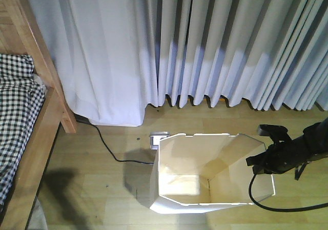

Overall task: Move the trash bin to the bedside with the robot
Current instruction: 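Drive up to the curtains beside the bed end, bin held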

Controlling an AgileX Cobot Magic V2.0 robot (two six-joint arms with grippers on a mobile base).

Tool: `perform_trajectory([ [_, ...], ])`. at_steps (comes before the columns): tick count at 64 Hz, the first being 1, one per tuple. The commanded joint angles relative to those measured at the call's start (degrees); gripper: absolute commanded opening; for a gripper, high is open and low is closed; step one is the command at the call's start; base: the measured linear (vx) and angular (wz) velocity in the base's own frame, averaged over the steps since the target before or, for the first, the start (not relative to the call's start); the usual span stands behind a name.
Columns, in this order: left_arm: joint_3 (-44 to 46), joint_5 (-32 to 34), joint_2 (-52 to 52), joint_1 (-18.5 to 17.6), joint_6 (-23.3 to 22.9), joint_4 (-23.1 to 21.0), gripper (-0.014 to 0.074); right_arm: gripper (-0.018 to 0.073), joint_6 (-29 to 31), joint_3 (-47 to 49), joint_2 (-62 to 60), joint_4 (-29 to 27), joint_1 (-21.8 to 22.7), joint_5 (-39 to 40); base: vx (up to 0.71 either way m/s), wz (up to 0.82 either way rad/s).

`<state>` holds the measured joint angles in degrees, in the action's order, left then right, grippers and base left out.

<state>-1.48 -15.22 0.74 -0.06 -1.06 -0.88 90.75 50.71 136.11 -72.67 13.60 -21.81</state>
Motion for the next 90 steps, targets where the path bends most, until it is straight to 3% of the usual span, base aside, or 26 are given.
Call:
perform_trajectory([
  [1,-1.1,4.0,0.8,-0.1,-0.3,-0.2,-0.0006,-0.0005,0.0,0.6,-4.3,-2.1,0.1,-10.4,0.12,-0.01],
  [90,-1.1,4.0,0.8,-0.1,-0.3,-0.2,-0.0006,-0.0005,0.0,0.6,-4.3,-2.1,0.1,-10.4,0.11,-0.01],
])
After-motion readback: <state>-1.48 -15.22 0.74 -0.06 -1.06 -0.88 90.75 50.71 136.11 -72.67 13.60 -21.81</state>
